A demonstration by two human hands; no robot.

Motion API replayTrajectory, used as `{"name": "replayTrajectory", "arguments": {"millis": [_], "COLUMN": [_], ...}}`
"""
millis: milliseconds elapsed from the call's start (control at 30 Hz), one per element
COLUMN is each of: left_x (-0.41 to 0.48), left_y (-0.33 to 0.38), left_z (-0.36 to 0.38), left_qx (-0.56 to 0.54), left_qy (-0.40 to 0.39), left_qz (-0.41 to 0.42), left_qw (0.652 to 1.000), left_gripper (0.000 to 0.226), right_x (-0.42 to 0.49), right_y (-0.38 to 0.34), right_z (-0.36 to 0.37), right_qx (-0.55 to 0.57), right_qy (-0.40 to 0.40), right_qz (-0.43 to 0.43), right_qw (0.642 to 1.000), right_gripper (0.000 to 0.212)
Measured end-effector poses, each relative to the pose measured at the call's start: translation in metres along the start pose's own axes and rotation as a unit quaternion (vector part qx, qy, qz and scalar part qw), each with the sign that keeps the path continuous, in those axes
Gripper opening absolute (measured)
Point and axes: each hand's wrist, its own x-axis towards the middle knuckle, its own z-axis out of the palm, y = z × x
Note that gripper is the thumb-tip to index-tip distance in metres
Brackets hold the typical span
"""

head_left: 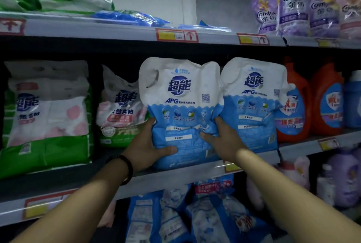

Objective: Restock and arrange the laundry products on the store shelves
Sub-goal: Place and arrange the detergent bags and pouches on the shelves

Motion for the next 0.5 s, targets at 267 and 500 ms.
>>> {"name": "replayTrajectory", "arguments": {"millis": [267,500], "left_x": [0.003,-0.023], "left_y": [-0.003,0.026], "left_z": [-0.001,0.013], "left_qx": [-0.023,0.029], "left_qy": [-0.008,0.096], "left_qz": [-0.071,-0.107], "left_qw": [0.997,0.989], "left_gripper": [0.099,0.086], "right_x": [0.006,-0.035], "right_y": [-0.008,-0.033], "right_z": [0.007,0.015], "right_qx": [0.017,-0.022], "right_qy": [0.036,0.169], "right_qz": [0.081,0.150], "right_qw": [0.996,0.974], "right_gripper": [0.062,0.050]}}
